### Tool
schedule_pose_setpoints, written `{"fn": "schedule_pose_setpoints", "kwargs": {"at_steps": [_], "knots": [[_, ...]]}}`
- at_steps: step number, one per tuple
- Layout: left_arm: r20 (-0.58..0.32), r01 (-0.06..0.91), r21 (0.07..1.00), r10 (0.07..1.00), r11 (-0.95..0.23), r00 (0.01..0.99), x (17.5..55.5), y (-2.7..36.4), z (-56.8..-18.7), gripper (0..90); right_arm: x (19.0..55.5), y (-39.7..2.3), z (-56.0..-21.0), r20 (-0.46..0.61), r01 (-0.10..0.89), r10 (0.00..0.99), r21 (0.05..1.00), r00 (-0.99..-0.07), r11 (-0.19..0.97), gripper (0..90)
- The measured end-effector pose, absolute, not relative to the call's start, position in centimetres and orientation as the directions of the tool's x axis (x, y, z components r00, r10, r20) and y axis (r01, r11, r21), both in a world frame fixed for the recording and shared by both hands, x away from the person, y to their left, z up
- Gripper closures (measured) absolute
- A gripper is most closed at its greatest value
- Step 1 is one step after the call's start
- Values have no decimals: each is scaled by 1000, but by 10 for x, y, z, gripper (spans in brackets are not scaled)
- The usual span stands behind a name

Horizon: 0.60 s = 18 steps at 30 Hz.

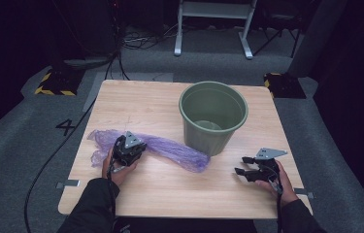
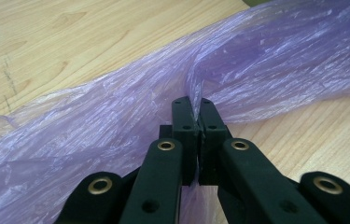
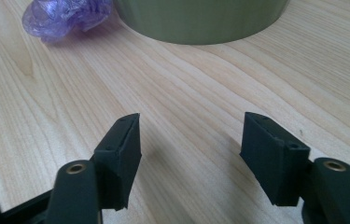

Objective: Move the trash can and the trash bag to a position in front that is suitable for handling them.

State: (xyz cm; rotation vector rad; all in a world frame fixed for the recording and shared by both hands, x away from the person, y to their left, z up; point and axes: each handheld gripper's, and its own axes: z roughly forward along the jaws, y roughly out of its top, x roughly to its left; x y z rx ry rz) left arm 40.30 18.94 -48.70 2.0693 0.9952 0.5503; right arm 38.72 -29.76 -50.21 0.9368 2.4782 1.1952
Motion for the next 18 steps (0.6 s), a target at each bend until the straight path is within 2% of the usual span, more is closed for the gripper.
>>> {"fn": "schedule_pose_setpoints", "kwargs": {"at_steps": [18], "knots": [[29, 451, 831, 836, -324, 548, 399, 205, -478, 887, 388, -292, -503, 20, 442, 662, 758, -749, 479, 319]]}}
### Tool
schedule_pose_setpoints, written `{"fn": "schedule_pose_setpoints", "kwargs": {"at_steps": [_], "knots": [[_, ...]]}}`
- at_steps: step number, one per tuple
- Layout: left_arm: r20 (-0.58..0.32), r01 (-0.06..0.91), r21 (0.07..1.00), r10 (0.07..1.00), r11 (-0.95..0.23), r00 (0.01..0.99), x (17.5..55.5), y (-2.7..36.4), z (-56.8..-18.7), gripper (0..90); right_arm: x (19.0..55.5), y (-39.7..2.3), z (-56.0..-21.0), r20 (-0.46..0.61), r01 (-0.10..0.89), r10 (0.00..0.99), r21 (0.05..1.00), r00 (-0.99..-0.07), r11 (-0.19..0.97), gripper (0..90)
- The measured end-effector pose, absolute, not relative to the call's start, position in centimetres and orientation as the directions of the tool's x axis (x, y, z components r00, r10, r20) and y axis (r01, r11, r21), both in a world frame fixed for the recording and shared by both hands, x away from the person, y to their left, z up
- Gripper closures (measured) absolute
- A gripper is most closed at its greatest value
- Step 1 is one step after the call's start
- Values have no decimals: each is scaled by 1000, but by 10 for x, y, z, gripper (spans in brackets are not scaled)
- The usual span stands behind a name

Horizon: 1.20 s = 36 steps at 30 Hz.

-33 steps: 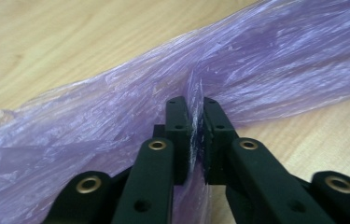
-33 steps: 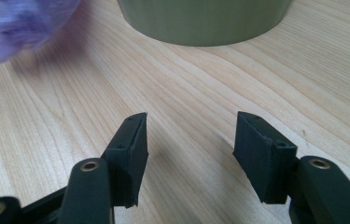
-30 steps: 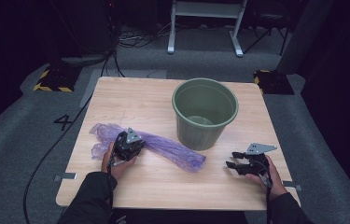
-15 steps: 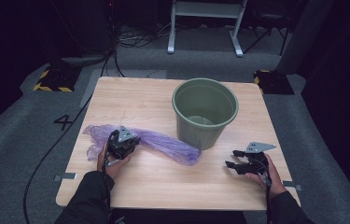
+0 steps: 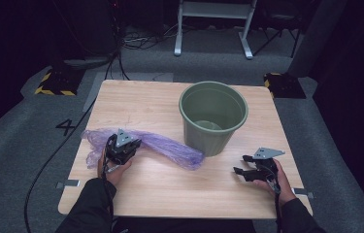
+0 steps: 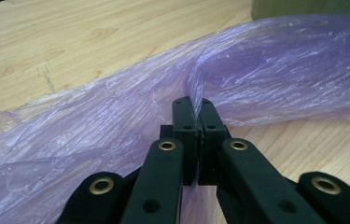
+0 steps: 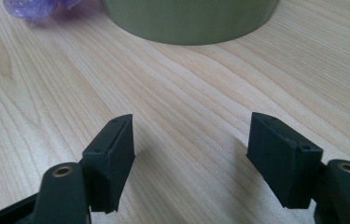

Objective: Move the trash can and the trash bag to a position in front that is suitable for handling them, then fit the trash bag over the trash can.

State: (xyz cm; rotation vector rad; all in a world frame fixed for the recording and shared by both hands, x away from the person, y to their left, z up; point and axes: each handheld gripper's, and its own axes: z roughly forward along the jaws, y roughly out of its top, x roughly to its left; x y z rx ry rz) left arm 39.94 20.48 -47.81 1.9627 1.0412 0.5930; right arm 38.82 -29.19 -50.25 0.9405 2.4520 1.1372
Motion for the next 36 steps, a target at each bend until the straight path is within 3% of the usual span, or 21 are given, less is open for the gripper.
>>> {"fn": "schedule_pose_setpoints", "kwargs": {"at_steps": [36], "knots": [[9, 337, 917, 857, -212, 516, 386, 205, -450, 890, 386, -291, -503, 5, 438, 665, 755, -747, 487, 308]]}}
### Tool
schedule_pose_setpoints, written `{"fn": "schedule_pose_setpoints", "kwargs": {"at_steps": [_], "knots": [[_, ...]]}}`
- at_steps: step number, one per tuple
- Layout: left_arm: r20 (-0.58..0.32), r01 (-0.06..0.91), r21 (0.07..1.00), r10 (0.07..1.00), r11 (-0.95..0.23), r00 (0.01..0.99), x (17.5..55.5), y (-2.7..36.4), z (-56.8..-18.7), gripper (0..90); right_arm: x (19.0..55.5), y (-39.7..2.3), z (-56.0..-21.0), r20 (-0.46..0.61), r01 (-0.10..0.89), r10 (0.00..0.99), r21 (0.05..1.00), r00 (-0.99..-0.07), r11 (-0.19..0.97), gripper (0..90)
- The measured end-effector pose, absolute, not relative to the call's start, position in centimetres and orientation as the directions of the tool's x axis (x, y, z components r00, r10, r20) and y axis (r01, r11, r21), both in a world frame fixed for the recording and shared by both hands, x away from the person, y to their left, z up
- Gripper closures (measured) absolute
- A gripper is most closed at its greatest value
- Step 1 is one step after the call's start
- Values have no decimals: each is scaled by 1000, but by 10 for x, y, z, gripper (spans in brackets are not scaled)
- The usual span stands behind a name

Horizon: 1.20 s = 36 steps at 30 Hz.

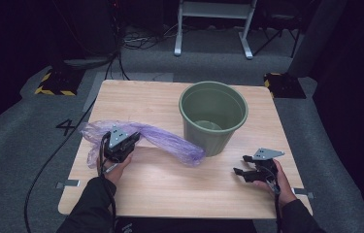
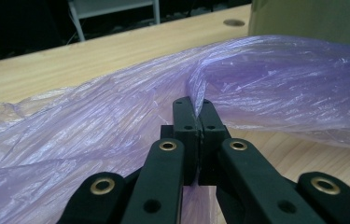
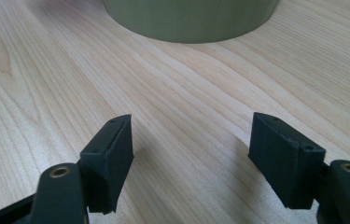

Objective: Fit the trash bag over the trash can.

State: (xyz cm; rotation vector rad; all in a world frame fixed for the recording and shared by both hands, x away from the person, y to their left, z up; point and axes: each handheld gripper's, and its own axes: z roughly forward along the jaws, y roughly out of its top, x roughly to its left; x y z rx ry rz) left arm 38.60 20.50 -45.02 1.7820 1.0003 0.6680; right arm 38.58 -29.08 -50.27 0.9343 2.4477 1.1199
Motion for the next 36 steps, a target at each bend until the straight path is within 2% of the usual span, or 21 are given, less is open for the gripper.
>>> {"fn": "schedule_pose_setpoints", "kwargs": {"at_steps": [36], "knots": [[-25, 209, 970, 812, -120, 583, 363, 196, -407, 891, 385, -290, -503, -1, 438, 668, 754, -745, 489, 306]]}}
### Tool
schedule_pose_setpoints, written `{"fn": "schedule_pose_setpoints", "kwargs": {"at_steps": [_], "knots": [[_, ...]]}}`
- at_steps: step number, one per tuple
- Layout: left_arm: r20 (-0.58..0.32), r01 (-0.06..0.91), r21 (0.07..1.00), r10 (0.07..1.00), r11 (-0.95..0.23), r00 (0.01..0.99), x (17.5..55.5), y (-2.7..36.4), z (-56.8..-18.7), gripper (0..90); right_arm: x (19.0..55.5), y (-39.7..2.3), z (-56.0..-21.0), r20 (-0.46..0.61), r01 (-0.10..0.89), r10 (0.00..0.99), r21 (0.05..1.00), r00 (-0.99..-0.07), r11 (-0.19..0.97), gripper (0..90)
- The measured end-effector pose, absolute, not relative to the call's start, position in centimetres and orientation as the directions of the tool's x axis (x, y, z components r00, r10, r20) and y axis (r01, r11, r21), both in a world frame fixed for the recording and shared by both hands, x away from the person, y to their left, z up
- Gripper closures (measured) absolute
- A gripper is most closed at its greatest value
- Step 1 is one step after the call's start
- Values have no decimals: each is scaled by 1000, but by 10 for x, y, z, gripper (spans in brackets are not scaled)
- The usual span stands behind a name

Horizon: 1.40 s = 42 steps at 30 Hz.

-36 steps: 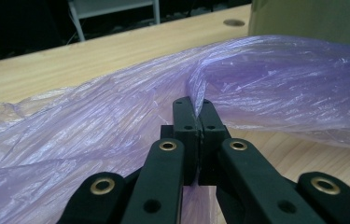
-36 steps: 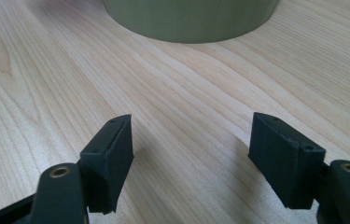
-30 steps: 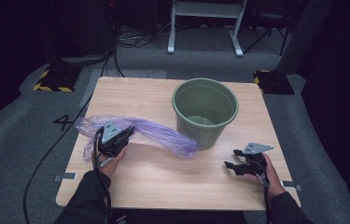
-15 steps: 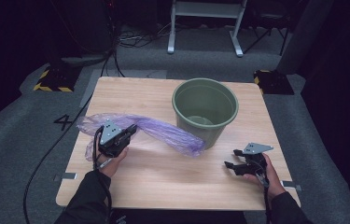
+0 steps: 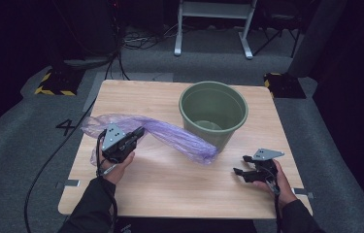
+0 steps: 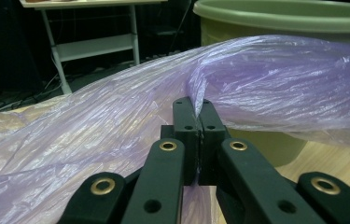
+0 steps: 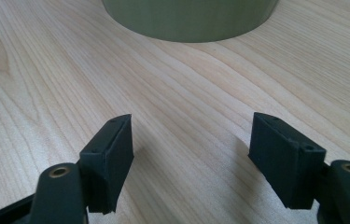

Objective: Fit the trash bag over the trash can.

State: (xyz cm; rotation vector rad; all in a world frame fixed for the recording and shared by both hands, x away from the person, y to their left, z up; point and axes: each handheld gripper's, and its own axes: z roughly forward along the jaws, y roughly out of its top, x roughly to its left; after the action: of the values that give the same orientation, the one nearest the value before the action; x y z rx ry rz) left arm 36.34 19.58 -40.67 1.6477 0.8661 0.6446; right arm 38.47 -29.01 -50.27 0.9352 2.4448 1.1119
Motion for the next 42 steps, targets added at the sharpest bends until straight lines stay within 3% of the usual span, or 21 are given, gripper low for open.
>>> {"fn": "schedule_pose_setpoints", "kwargs": {"at_steps": [13, 26, 29, 42], "knots": [[-78, 185, 982, 814, -36, 576, 360, 205, -394, 892, 385, -290, -503, -1, 439, 669, 754, -743, 488, 306], [-56, 174, 984, 842, -46, 537, 371, 201, -380, 892, 383, -291, -502, 3, 437, 661, 753, -751, 492, 305], [-53, 170, 985, 846, -44, 530, 376, 198, -379, 893, 381, -290, -495, -17, 431, 654, 740, -756, 517, 295], [-50, 132, 991, 851, -24, 523, 381, 196, -355, 893, 355, -284, -440, -55, 287, 619, 851, -784, 439, 310]]}}
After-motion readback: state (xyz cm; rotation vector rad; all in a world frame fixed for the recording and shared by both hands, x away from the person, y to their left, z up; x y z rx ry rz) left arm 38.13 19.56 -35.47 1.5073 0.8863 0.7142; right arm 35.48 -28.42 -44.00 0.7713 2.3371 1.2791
